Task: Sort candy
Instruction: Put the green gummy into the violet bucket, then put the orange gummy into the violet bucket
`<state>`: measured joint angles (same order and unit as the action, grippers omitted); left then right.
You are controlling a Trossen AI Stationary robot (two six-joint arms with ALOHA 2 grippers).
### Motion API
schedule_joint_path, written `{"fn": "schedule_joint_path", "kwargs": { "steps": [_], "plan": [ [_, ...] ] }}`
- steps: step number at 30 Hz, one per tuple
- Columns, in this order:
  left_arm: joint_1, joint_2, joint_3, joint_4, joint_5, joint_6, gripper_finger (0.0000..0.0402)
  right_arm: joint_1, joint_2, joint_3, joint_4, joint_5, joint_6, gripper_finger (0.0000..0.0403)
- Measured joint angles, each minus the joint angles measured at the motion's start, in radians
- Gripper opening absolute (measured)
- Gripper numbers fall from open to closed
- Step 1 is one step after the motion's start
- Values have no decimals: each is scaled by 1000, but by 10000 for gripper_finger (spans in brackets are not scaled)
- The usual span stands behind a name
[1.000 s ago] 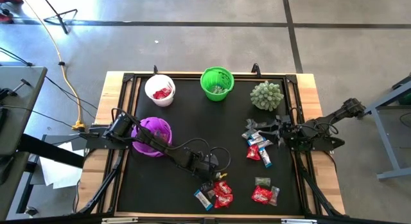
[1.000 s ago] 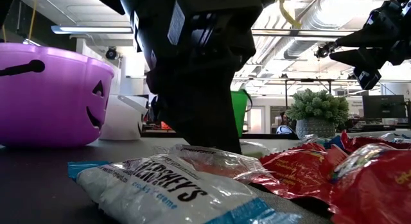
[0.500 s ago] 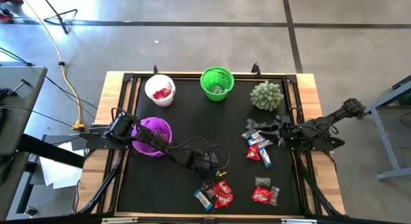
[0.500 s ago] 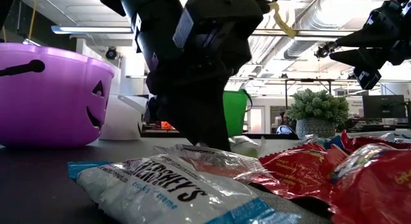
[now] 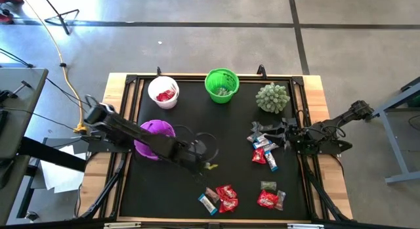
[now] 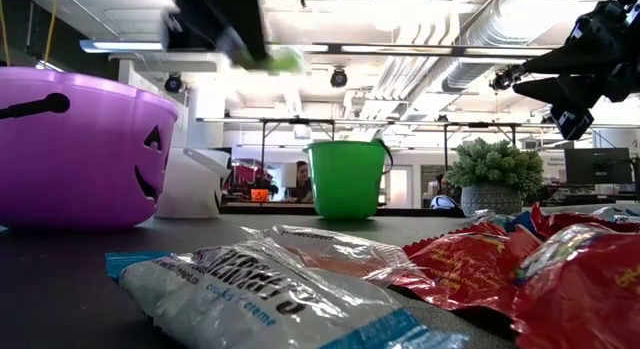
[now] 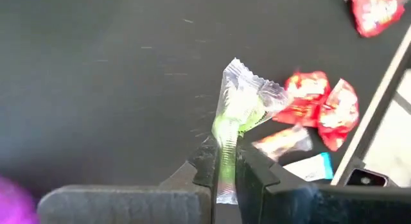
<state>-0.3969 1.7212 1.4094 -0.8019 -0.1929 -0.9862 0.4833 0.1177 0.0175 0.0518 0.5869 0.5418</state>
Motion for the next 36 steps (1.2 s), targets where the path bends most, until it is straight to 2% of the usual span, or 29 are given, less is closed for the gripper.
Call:
{"fn": "schedule_joint_path", "kwargs": {
  "steps": [5, 8, 14, 18, 24, 28, 32, 36],
  "plan": [
    [-20, -154, 1, -219, -117, -124, 24, 0, 0, 0, 0, 0, 0, 126],
    [-31, -217, 1, -361, -153, -224, 24, 0, 0, 0, 0, 0, 0, 126],
    [-45, -264, 2, -621, -148, -417, 24, 0, 0, 0, 0, 0, 0, 126],
    [-45, -264, 0, -734, -140, -517, 24, 0, 0, 0, 0, 0, 0, 126],
    [-42, -264, -41, -741, -94, -653, 29, 0, 0, 0, 0, 0, 0, 126],
    [-42, -264, -45, -728, -118, -786, 77, 0, 0, 0, 0, 0, 0, 126],
    [-45, -264, -45, -695, -133, -696, 141, 0, 0, 0, 0, 0, 0, 126],
    [-56, -264, -46, -559, -135, -539, 168, 0, 0, 0, 0, 0, 0, 126]
  ]
}}
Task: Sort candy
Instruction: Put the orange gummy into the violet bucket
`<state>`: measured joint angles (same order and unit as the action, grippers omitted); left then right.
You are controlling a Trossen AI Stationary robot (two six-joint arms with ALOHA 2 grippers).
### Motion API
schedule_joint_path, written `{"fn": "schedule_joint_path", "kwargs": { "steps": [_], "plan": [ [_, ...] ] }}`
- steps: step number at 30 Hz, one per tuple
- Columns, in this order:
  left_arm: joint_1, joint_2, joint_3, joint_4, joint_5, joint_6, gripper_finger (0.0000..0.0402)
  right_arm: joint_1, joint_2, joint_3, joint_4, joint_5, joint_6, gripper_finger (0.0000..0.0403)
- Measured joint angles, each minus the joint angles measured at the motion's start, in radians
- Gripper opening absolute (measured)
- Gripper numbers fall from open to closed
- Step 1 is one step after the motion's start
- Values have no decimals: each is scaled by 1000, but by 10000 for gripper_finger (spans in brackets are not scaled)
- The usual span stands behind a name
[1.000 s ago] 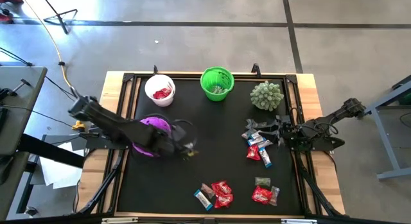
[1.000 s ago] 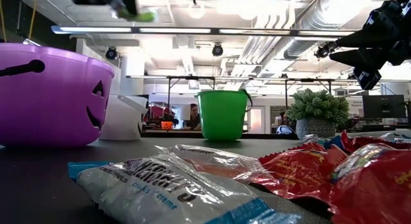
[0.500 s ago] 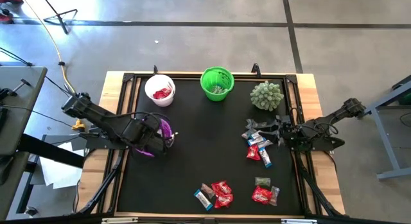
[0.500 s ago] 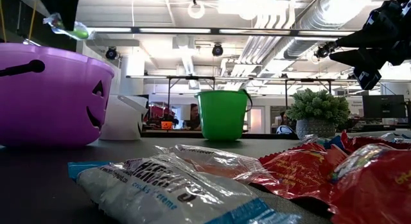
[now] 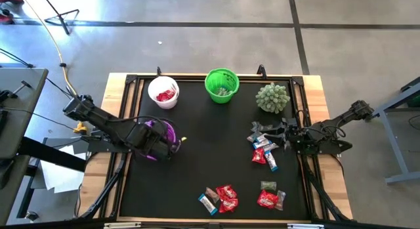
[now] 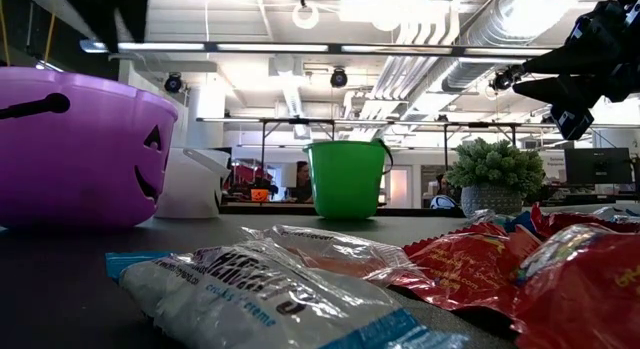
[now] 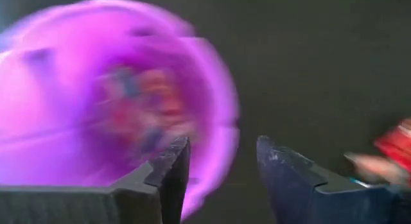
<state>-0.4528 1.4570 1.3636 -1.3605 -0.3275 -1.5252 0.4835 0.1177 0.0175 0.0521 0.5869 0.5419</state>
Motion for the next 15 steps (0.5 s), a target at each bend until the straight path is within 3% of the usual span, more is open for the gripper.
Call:
{"fn": "schedule_joint_path", "kwargs": {
  "steps": [8, 15],
  "plan": [
    [-49, 36, 0, 374, 7, 254, 171, 0, 0, 0, 0, 0, 0, 126],
    [-106, 164, 0, 491, 109, 690, 170, 0, 0, 0, 0, 0, 0, 126]
  ]
}}
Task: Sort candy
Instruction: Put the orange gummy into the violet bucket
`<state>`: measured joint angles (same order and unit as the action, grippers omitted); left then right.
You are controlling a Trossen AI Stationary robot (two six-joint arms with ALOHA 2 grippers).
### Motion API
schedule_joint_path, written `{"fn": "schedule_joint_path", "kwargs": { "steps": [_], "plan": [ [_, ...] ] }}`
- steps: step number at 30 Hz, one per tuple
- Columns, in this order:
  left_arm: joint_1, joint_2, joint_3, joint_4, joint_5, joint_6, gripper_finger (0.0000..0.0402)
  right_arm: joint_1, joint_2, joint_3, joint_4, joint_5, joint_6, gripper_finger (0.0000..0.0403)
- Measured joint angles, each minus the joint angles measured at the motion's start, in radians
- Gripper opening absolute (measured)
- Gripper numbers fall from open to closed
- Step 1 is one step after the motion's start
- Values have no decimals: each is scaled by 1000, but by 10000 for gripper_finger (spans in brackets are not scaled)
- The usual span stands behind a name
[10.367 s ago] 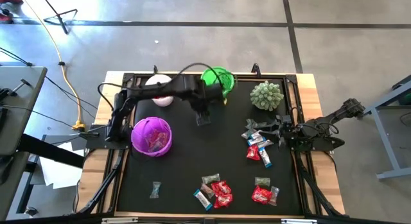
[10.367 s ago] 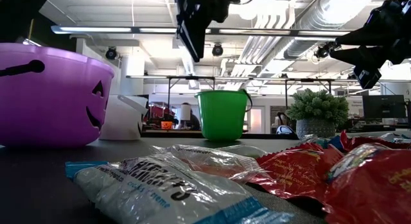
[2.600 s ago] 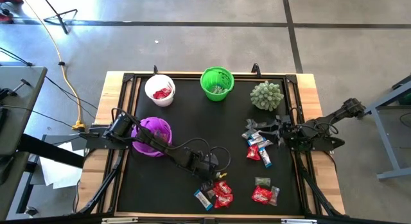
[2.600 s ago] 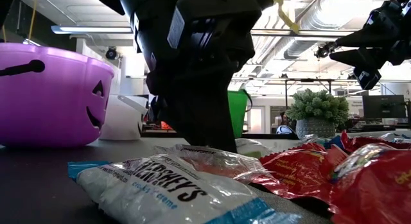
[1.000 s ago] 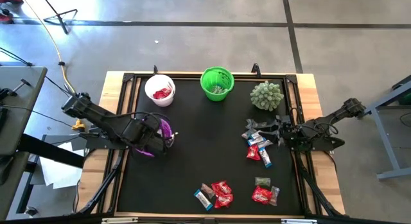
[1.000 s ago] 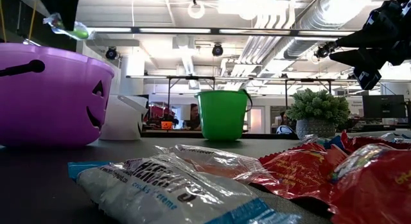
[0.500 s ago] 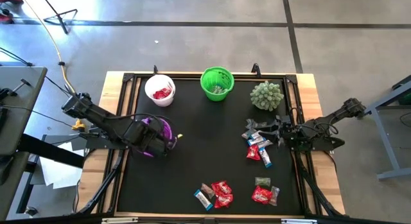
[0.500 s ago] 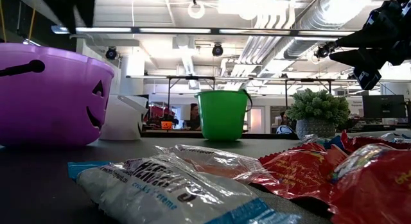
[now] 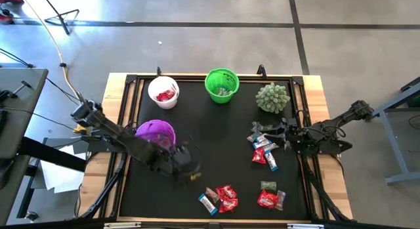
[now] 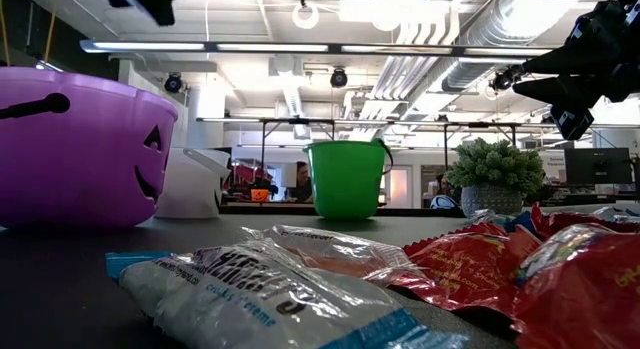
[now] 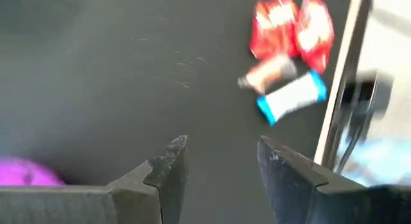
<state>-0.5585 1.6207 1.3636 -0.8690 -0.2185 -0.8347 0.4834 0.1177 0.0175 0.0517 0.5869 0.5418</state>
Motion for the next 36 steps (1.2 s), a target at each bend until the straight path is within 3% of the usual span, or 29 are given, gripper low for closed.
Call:
{"fn": "schedule_joint_path", "kwargs": {
  "steps": [6, 14, 25, 36],
  "plan": [
    [-40, 151, 0, 119, 2, 270, 170, 0, 0, 0, 0, 0, 0, 126],
    [-24, 290, 0, 319, 40, 296, 170, 0, 0, 0, 0, 0, 0, 126],
    [-22, 325, 0, 496, 52, 496, 170, 0, 0, 0, 0, 0, 0, 126],
    [-12, 413, 0, 625, 56, 584, 170, 0, 0, 0, 0, 0, 0, 126]
  ]
}}
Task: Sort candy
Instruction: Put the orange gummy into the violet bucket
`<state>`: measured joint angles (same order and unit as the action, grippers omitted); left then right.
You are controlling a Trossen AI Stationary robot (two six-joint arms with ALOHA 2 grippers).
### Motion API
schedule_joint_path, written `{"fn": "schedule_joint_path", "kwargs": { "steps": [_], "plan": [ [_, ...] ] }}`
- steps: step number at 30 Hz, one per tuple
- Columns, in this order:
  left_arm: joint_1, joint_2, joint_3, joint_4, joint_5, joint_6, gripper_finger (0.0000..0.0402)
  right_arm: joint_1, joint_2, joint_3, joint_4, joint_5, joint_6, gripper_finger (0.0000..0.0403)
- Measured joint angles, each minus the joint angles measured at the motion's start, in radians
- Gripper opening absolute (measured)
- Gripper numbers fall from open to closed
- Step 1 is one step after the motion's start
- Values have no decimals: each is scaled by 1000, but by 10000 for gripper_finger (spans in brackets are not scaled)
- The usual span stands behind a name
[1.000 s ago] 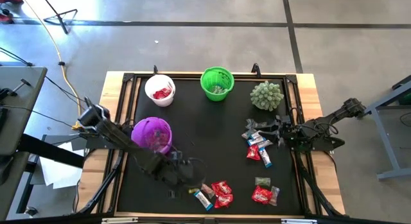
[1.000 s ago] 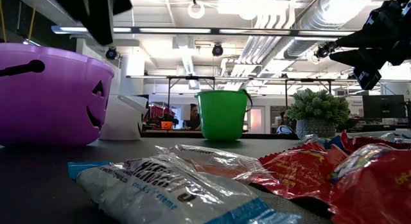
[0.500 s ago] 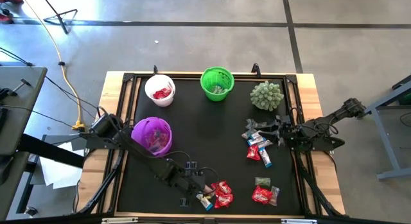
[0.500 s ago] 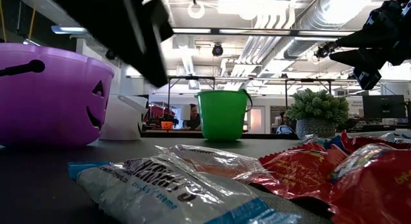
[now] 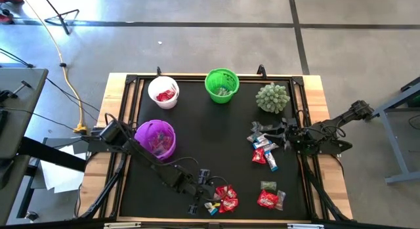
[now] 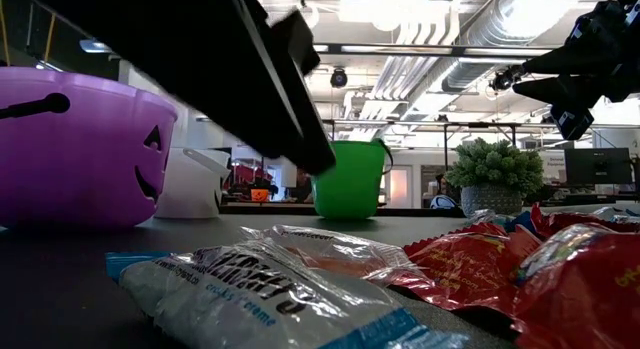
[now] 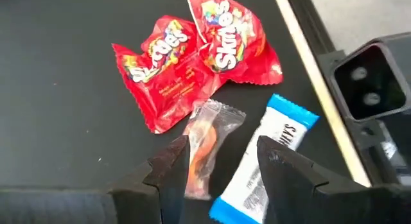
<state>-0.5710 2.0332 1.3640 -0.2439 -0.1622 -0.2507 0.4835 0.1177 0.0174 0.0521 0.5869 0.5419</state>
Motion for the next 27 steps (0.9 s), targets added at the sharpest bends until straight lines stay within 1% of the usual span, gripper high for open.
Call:
{"fn": "schedule_joint_path", "kwargs": {
  "steps": [13, 16, 22, 27],
  "plan": [
    [48, 52, 1, 10, 6, -6, 170, 0, 6, 0, 0, 0, 0, 126],
    [48, 59, -1, 12, 23, -19, 170, 0, 6, 0, 0, 0, 0, 126],
    [46, 60, 0, 1, 24, -38, 170, 0, 6, 0, 0, 0, 0, 126],
    [47, 60, 0, -4, 29, -116, 165, 0, 6, 0, 0, 0, 0, 126]
  ]
}}
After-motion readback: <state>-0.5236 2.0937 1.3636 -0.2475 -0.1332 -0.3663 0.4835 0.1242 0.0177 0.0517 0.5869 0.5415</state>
